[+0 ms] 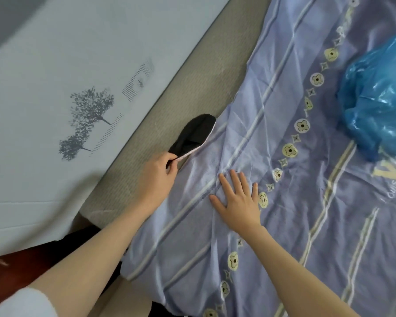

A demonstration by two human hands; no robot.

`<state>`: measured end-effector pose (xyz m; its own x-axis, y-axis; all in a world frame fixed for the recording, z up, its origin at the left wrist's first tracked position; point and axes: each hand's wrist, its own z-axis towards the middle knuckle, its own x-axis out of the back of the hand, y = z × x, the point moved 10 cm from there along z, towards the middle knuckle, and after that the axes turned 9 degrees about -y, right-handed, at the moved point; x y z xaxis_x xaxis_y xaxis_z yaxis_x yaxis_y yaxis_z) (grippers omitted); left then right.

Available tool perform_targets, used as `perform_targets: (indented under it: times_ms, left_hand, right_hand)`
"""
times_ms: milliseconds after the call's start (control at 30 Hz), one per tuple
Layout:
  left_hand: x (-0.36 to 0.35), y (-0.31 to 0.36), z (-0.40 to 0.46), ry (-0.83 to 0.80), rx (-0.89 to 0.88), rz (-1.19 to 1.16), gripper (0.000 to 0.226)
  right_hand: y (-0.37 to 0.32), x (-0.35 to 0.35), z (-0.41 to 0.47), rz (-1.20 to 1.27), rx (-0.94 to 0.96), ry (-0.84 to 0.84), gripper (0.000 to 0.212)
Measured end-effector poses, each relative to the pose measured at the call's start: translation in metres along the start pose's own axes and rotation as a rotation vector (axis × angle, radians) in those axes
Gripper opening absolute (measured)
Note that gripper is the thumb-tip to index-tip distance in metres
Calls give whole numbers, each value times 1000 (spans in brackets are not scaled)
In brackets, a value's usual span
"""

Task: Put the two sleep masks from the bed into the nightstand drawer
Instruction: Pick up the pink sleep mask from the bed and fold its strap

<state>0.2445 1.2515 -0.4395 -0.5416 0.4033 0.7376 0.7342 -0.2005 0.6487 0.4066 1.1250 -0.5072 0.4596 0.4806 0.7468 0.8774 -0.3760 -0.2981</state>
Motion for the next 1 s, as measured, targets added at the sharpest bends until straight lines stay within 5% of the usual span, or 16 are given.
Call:
perform_targets:
  times_ms: [333,467,600,733,833,1000]
  left_hand:
    - [92,51,-111,-92,230,-558,17]
    - [137,99,-140,-182,113,-719,11]
    - [182,130,-154,-134,-2,-679,13]
    - [225,142,-166,47,-60,-385,12]
    - [250,138,-182,176,-40,-267,9]
    - [246,127,-192,-58,58,-277,16]
  right_hand:
    - [-85,72,-100,882,156,-221,99]
    - [-133,119,-139,1004,339,-208,80]
    - [-161,142,-163,1174,373,-310,91]
    - [-190,158,-183,1325,468,-380,37]
    - [-193,172,-193,1327,446,-272,19]
    - [-189,208,-206,1174,364,-67,29]
